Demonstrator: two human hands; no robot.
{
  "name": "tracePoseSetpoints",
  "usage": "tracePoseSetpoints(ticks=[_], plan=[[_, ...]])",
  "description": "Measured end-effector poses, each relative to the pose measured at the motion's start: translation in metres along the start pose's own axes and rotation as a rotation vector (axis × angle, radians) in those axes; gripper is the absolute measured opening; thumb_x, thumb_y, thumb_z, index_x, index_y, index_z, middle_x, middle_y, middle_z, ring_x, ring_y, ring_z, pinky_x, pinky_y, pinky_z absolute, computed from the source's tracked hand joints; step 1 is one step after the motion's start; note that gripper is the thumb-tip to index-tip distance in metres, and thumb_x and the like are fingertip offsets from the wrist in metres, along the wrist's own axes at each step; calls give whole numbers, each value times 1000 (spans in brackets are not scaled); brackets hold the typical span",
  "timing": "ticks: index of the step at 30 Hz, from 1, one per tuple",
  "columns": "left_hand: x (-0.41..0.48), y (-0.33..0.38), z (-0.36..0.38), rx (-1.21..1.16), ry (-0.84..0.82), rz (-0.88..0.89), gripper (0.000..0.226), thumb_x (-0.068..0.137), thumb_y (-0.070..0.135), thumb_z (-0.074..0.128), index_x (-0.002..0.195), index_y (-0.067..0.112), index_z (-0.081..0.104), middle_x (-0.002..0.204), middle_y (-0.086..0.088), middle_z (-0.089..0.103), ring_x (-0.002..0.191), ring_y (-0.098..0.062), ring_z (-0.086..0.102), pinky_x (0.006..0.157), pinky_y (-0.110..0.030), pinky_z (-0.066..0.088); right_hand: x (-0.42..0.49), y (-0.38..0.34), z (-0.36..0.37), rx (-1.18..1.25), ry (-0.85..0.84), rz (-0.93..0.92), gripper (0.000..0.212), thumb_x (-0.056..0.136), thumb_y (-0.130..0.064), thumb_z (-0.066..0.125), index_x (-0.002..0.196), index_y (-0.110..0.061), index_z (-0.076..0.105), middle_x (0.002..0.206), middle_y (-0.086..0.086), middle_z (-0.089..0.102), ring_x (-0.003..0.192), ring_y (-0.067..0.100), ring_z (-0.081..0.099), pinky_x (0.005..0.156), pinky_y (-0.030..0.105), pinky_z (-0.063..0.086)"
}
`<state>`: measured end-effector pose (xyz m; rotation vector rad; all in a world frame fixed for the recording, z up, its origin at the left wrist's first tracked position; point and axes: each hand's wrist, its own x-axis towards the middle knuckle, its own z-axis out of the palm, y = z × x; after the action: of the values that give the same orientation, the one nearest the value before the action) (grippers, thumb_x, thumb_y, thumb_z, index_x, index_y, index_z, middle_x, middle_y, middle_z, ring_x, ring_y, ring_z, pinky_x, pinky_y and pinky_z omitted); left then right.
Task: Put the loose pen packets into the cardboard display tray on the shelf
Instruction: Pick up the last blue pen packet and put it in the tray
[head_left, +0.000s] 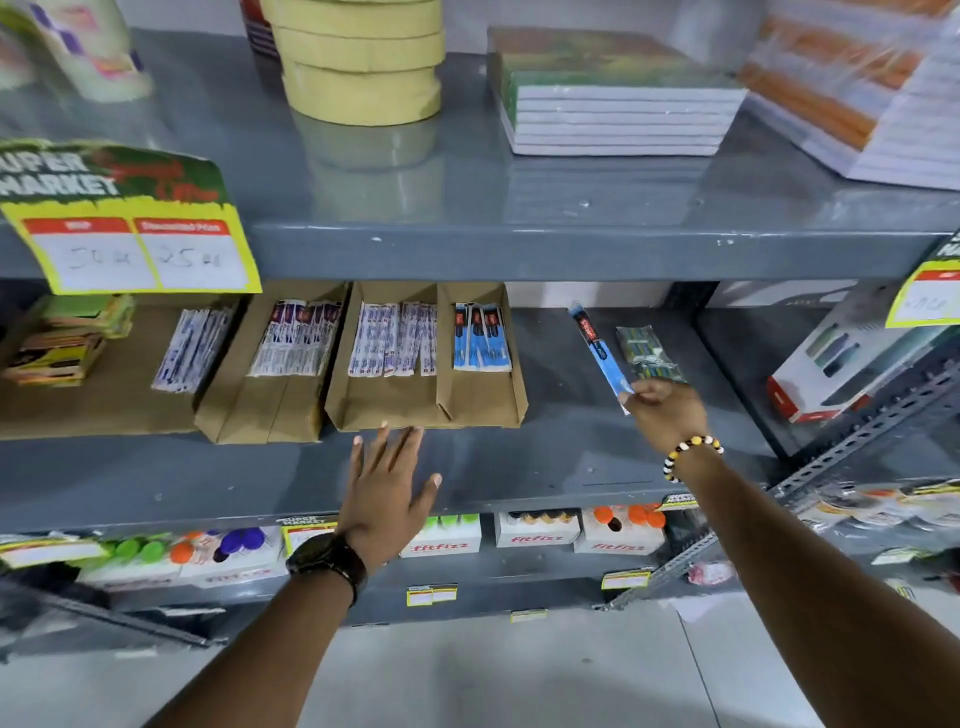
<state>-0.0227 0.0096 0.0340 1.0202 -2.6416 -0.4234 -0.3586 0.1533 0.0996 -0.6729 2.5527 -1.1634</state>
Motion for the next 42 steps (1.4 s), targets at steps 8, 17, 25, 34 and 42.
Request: tracePoseSetpoints(ticks=[8,17,25,34,42], plan=[[18,32,-93,-848,42,-193,52,96,39,59,144,27,45,135,12,57,120,9,51,93,-2,36,-63,-64,-29,260,-389,-249,8,88,-16,68,90,-22,75,73,4,67,66,11,58,69,30,55],[-1,36,-143,-1067,106,-226,18,92,24,69,110,24,73,103,8,77,103,-3,68,94,-20,49,-104,-100,-39,165,-540,-360,9,84,-23,73,92,-22,78,88,16,73,72,20,60,76,43,55],[-23,30,-160,-1169,124,-300,15,90,19,70,104,17,75,105,3,77,103,-10,69,92,-27,54,-129,-117,-32,443,-535,-219,12,80,-16,76,91,-10,76,87,10,77,78,17,70,71,34,54],[-28,25,-165,-1240,147,-342,14,88,21,72,102,17,76,104,-1,77,105,-20,69,90,-34,57,-146,-124,-14,645,-447,-106,9,81,-14,75,89,-11,75,93,13,76,79,19,72,69,28,56],[-25,20,-158,-1224,153,-355,12,88,20,73,100,19,77,104,-2,77,105,-19,70,91,-32,57,-141,-124,-16,484,-503,-155,10,81,-16,75,90,-11,76,95,13,76,83,20,69,75,33,55]])
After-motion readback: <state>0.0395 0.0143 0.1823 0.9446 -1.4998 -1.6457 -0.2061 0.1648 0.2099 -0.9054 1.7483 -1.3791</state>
